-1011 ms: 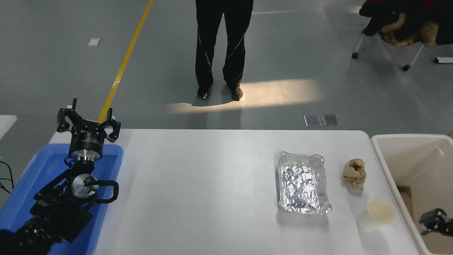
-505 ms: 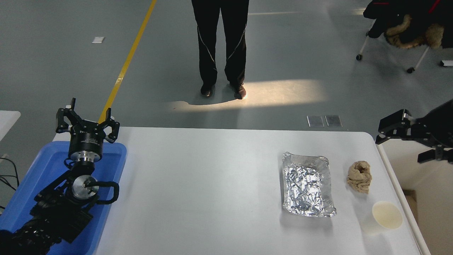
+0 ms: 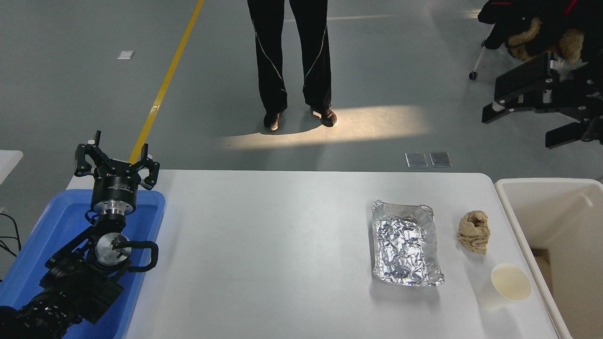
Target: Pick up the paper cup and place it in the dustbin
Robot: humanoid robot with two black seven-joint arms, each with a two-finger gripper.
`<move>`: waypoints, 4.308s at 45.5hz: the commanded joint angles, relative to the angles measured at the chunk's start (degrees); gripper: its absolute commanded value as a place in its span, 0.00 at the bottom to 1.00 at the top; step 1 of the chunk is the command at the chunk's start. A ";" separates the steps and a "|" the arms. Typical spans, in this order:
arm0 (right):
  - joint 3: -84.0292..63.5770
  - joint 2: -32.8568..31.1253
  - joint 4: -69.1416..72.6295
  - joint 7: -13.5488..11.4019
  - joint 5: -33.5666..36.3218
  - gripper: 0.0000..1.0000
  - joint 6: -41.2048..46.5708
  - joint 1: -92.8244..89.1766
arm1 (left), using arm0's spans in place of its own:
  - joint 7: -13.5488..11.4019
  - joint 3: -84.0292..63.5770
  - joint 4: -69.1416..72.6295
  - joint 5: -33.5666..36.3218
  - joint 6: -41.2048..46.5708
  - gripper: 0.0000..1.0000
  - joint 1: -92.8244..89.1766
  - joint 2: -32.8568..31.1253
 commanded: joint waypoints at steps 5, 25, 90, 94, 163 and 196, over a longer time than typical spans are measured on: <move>-2.22 -0.52 0.03 -0.17 -0.23 1.00 0.56 -0.56 | -0.08 0.00 0.00 0.00 0.00 0.99 0.00 0.00; -9.26 -13.43 -7.18 -0.17 -4.19 1.00 -28.16 -35.09 | -0.08 0.00 0.00 0.00 0.00 0.99 0.00 0.00; 27.56 -19.60 -23.43 -0.61 -8.67 0.99 -48.74 -94.07 | -0.08 0.00 0.00 0.00 0.00 0.99 0.00 0.00; 29.49 -17.84 -26.24 -0.70 -8.67 0.99 -49.27 -97.24 | -0.08 0.00 0.00 0.00 0.00 0.99 0.00 0.00; -4.69 -10.80 0.54 -1.40 -5.15 0.00 -4.98 -9.01 | 0.01 0.00 0.00 0.09 0.00 0.99 0.00 0.00; -3.55 -20.03 -18.50 -2.01 -6.13 0.00 -28.16 -50.03 | -0.08 0.00 0.00 0.00 0.00 0.99 0.00 0.00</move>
